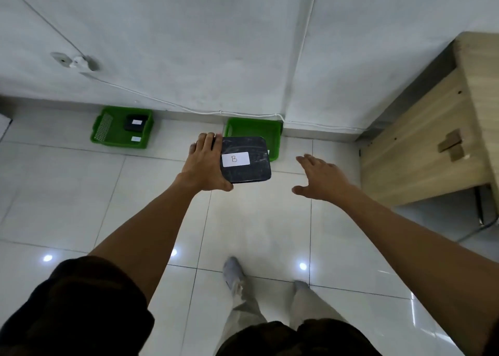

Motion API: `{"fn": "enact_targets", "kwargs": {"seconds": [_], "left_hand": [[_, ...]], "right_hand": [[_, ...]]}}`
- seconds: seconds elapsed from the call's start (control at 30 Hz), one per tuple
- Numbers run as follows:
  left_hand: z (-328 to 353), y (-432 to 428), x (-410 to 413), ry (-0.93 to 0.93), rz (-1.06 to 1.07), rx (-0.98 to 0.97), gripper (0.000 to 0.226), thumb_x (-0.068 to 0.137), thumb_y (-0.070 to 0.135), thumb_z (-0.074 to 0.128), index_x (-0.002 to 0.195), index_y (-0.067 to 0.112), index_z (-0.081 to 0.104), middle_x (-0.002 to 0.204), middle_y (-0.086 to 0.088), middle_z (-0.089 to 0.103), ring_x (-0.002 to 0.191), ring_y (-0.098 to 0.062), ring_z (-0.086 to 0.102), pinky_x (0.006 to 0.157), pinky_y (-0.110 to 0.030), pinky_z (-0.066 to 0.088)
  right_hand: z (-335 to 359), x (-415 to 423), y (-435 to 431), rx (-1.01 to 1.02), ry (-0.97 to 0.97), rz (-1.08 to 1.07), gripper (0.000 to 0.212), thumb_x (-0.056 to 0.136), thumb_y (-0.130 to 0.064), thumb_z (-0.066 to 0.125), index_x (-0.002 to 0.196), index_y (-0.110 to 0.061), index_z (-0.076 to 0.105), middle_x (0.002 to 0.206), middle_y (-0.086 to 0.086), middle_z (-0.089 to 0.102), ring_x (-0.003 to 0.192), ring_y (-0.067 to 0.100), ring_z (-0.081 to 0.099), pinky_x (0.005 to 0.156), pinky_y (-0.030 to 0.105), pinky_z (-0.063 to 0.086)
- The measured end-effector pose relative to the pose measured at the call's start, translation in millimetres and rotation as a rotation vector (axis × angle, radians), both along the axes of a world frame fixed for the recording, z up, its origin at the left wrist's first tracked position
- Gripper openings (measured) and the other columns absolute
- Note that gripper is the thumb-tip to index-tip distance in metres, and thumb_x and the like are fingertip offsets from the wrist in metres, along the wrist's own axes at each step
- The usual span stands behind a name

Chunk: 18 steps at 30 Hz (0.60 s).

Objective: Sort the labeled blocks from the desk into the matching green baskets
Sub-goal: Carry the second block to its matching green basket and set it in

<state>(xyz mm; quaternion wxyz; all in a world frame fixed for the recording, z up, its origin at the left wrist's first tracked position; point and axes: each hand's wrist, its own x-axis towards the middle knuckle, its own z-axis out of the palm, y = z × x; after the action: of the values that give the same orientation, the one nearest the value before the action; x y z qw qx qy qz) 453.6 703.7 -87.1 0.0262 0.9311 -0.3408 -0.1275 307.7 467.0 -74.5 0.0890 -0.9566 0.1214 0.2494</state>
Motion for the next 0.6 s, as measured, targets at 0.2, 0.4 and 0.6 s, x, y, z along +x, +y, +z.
{"fn": "enact_targets", "kwargs": {"seconds": [0.2,0.4,0.6], "left_hand": [[-24.4,-14.2,77.7,0.009,-0.099,0.02,0.128,0.042,0.058,0.078,0.141,0.003,0.02,0.138,-0.015,0.035,0.129,-0.033,0.03,0.106,-0.047,0.031],[-83.0,-49.2,151.8,0.046,-0.141,0.046,0.13,0.042,0.059,0.079,0.143,0.003,0.019,0.141,-0.016,0.032,0.132,-0.035,0.027,0.111,-0.05,0.027],[-189.1,-94.6,225.0,0.08,-0.157,0.053,0.131,0.043,0.061,0.078,0.143,0.003,0.019,0.143,-0.018,0.031,0.135,-0.037,0.025,0.113,-0.052,0.025]], "right_hand": [[-13.6,63.2,-2.0,0.035,-0.008,-0.095,0.085,0.084,-0.051,0.059,0.148,-0.015,0.018,0.159,0.01,0.019,0.142,0.027,0.028,0.111,0.045,0.032],[-67.4,129.4,-28.7,0.059,0.003,-0.107,0.083,0.083,-0.049,0.061,0.147,-0.013,0.022,0.155,0.01,0.026,0.139,0.03,0.034,0.109,0.046,0.034],[-173.7,200.6,-66.0,0.131,0.039,-0.145,0.084,0.083,-0.047,0.063,0.147,-0.012,0.023,0.155,0.011,0.028,0.138,0.031,0.035,0.108,0.046,0.035]]}}
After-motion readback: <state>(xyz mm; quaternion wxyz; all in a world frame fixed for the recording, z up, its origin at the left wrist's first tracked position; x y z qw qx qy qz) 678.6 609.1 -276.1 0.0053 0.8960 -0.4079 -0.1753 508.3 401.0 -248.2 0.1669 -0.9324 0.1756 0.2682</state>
